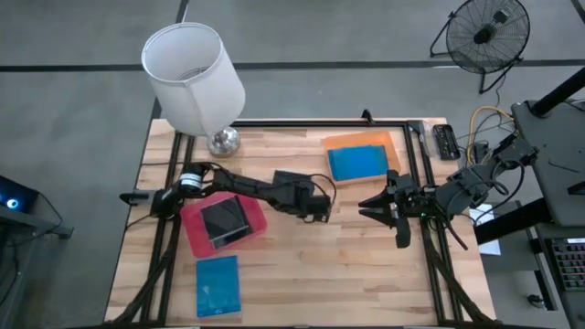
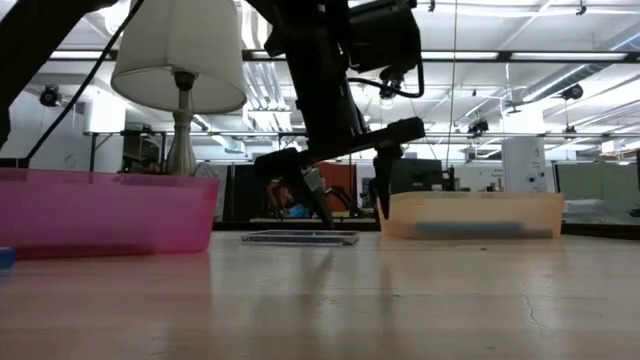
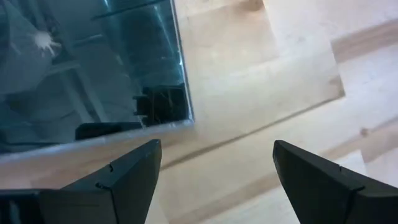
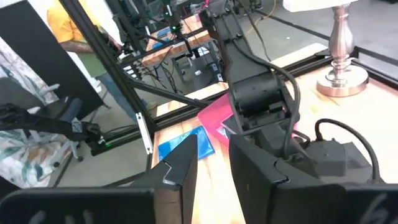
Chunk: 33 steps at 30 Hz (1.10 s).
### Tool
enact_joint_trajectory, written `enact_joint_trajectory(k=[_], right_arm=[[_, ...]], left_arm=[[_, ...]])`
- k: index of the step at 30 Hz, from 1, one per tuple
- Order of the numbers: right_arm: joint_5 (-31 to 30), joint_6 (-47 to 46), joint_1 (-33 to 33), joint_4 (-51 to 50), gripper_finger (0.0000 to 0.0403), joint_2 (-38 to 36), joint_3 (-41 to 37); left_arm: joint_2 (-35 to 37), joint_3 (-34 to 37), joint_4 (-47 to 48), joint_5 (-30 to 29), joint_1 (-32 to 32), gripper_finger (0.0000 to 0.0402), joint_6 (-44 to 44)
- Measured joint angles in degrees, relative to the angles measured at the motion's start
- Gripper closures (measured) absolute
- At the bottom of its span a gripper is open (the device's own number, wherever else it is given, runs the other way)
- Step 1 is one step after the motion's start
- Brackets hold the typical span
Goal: Pick & place jewel cases by type
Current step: Put the black CD case into the pink bin
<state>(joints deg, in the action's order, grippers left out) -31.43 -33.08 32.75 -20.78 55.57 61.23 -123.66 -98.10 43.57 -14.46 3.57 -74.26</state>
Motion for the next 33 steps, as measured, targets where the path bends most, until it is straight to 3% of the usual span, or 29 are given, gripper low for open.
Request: enact_joint_trajectory(k=[3,10,33], right_arm=[[0.61,-0.24,0.0,0.59,0.0312,0.0,0.0],[1.09,-0.37,0.39,1.52,0.032,0.0,0.0],[1.5,-0.18,0.39,1.72,0.0321,-0.02,0.0]], left_arm=[[-0.22,-0.02,-0.01,-1.0,1.14,0.0109,-0.45],[-0.04,-0.86,-0.06,-10.14,1.04,0.0109,2.83],[-0.22,5.42,-4.45,-5.57,-0.25,0.0109,0.3]])
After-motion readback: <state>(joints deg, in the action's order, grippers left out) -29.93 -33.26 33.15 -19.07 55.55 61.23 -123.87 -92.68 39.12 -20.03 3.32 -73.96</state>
